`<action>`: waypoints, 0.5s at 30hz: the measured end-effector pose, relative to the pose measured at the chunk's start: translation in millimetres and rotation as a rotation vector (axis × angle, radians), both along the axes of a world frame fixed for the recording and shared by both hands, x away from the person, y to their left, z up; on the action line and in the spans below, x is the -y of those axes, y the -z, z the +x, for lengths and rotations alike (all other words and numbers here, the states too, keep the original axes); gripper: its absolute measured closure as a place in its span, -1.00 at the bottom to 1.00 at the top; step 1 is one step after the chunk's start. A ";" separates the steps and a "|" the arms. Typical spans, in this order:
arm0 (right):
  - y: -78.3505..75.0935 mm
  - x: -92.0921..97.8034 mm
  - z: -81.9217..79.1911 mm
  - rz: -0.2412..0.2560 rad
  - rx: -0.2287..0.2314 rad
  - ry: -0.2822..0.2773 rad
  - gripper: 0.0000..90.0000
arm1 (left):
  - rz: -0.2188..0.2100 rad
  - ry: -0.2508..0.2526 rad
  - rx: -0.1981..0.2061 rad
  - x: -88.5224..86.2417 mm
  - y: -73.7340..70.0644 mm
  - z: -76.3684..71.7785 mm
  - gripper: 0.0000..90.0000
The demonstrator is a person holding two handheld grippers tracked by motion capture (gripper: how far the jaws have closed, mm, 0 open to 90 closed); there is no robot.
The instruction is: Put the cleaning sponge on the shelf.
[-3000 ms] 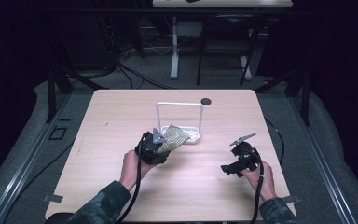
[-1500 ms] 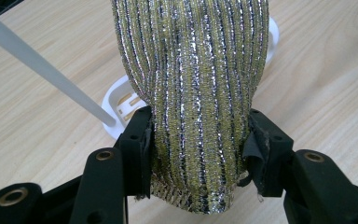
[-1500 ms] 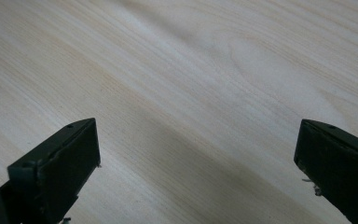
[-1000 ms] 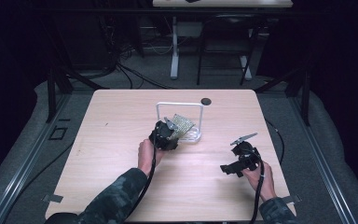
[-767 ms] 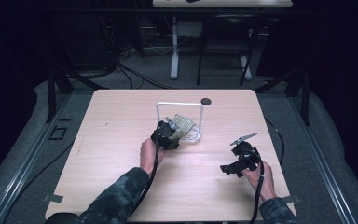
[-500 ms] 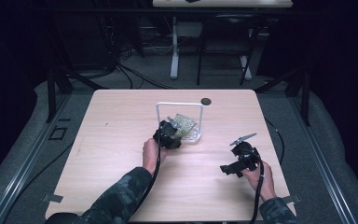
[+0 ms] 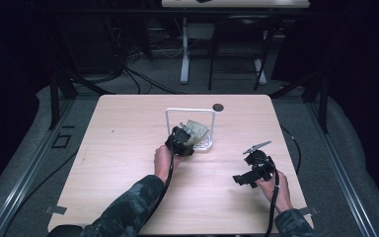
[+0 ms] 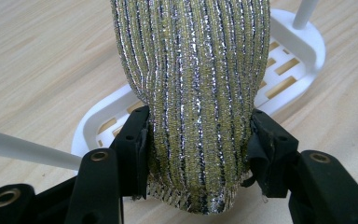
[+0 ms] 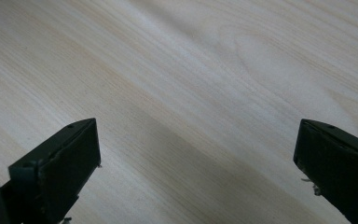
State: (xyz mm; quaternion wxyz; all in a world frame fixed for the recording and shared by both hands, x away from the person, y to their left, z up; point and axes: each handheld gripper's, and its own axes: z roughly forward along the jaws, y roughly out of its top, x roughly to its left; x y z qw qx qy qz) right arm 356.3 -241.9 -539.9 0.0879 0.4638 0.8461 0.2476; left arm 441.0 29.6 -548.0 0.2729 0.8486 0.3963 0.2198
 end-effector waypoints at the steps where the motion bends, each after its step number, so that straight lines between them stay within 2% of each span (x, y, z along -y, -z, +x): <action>1: -0.3 0.2 0.1 -0.002 -0.004 -0.002 -1.00 | 0.003 0.001 -0.002 0.2 0.8 0.6 0.03; 8: 0.2 -0.5 -0.1 -0.009 -0.004 -0.010 -1.00 | 0.015 -0.015 -0.010 0.8 4.1 5.0 -0.01; 15: 0.4 -1.7 -0.4 -0.005 -0.005 -0.009 -1.00 | 0.025 -0.031 -0.016 4.6 3.6 6.5 -0.21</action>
